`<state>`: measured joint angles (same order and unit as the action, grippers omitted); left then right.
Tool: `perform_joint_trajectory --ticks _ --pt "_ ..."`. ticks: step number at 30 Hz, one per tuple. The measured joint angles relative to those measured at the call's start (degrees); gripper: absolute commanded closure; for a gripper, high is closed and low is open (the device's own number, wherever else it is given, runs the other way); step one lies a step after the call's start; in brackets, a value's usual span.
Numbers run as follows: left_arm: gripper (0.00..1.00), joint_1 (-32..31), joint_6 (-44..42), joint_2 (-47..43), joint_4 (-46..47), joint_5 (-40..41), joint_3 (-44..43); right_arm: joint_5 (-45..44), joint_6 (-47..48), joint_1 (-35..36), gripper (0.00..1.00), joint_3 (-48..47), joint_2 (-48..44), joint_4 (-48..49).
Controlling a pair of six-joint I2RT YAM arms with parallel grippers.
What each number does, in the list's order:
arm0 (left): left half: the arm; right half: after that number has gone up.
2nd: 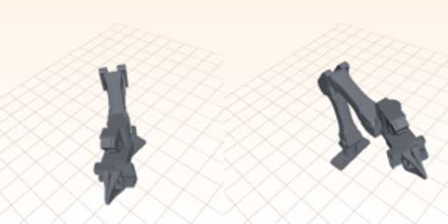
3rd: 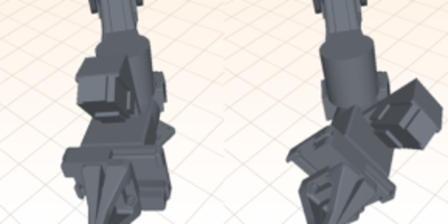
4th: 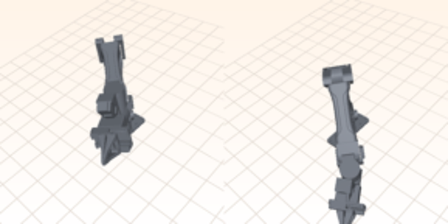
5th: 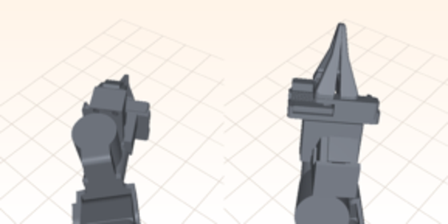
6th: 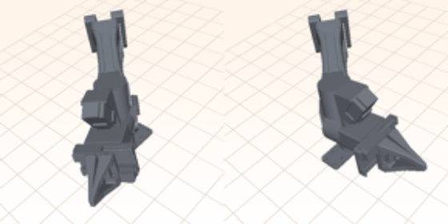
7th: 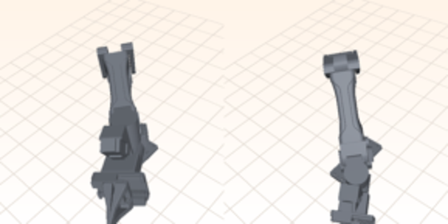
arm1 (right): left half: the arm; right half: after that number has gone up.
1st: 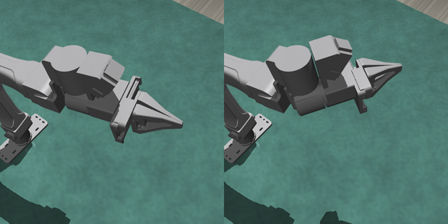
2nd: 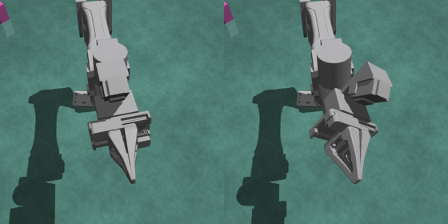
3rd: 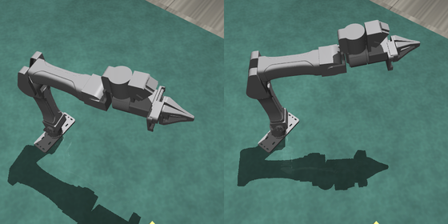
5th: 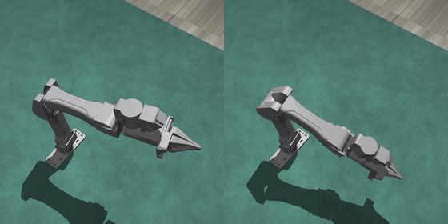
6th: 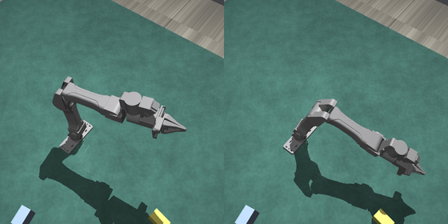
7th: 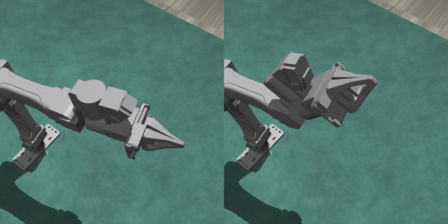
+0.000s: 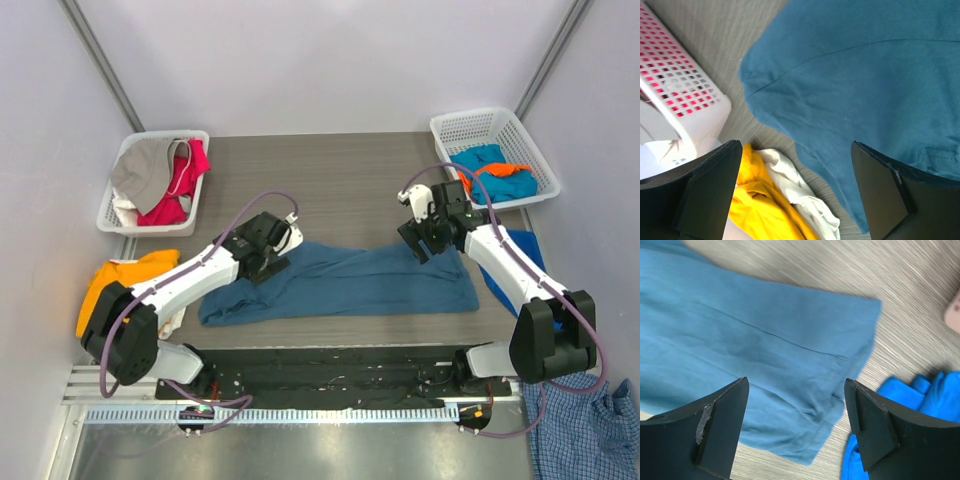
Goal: Fold and stack the t-shirts
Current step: Rotate the tshirt 90 degrees
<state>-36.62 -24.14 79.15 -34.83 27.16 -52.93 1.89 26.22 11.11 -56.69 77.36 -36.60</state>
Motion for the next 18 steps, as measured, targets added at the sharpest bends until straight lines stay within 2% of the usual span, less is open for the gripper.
perform_joint_trajectory --ticks 9,18 --pt "0.0 0.0 1.55 4.42 1.05 -2.32 0.7 -0.17 0.04 3.06 0.12 1.44 3.37 0.15" --pt "0.0 0.0 1.44 11.21 1.64 -2.1 0.87 -0.15 3.37 3.06 0.11 5.53 12.13 3.65"
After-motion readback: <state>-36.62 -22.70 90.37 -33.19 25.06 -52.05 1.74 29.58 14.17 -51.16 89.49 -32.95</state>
